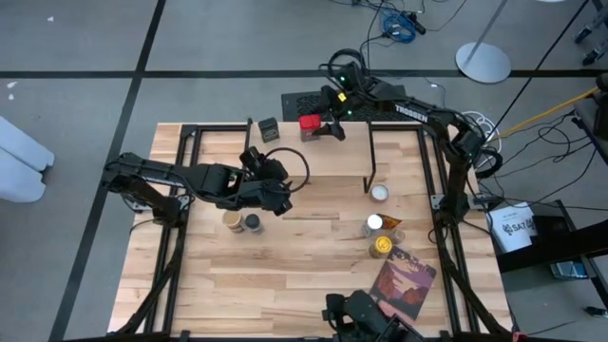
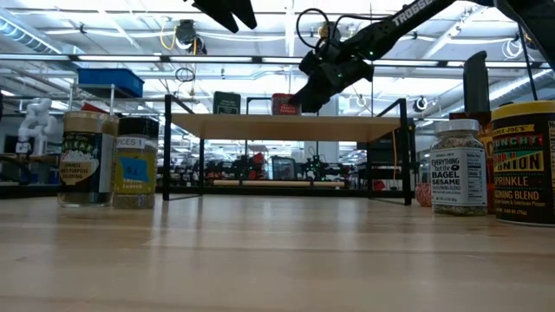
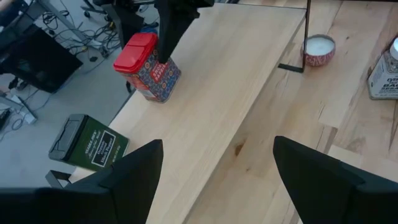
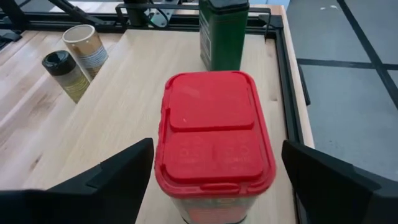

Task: Shelf spices
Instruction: Put the red spice can on the table

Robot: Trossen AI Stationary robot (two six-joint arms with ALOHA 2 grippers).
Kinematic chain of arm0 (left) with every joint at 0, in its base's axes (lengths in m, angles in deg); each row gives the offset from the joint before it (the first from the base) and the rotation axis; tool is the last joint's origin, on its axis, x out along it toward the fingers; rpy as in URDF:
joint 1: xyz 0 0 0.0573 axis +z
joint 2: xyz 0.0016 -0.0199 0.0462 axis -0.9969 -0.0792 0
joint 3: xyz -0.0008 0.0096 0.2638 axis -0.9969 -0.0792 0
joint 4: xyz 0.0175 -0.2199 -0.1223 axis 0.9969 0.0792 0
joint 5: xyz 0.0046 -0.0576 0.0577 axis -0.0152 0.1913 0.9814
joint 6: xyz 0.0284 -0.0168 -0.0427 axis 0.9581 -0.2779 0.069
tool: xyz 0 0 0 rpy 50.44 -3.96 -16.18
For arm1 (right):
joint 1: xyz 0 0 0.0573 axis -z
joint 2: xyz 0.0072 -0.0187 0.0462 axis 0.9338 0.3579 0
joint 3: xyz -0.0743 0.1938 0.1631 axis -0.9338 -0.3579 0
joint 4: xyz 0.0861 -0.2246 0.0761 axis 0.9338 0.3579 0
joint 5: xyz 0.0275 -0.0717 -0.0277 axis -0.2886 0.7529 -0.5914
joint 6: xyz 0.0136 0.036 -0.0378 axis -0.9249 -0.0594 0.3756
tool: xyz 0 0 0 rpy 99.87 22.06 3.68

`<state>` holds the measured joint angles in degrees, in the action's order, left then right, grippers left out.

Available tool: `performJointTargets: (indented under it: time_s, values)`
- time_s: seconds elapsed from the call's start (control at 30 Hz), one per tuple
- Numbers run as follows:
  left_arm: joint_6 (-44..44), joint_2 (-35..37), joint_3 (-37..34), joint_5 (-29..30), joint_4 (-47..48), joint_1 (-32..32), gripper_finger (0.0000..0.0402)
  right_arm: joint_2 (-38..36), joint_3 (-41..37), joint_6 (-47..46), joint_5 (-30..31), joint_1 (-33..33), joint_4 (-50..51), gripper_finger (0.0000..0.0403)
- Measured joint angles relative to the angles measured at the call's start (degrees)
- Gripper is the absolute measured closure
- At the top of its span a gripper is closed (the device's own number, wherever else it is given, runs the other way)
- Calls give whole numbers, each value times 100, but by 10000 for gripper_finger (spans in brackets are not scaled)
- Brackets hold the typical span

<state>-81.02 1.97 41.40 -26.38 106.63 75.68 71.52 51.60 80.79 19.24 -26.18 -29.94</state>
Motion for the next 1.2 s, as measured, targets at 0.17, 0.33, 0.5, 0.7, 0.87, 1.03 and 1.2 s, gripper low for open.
performJointTargets:
  time_s: [0.17, 0.33, 0.5, 0.7, 0.87, 1.03, 1.2]
  values:
    - [-1, -1, 0, 0, 4, 0, 86, 0, 0, -13, -1, 0, 37, 85]
    - [-3, 0, 0, 0, 6, 0, 86, 0, 0, -13, -1, -22, 146, 104]
    - [-2, 0, 0, 0, 12, 0, 86, -2, 0, -37, -1, -38, 144, 115]
    - [1, -1, 0, 0, 17, 0, 86, -2, 0, -36, 1, -91, 146, 135]
    - [1, 0, 2, 0, 17, 0, 86, -2, 0, -37, 20, -132, 146, 162]
    - [4, -1, 2, 0, 17, 0, 86, -7, 0, -54, 112, -146, 157, 187]
    - [6, -1, 2, 0, 17, 0, 86, -14, 0, -67, 108, -146, 218, 194]
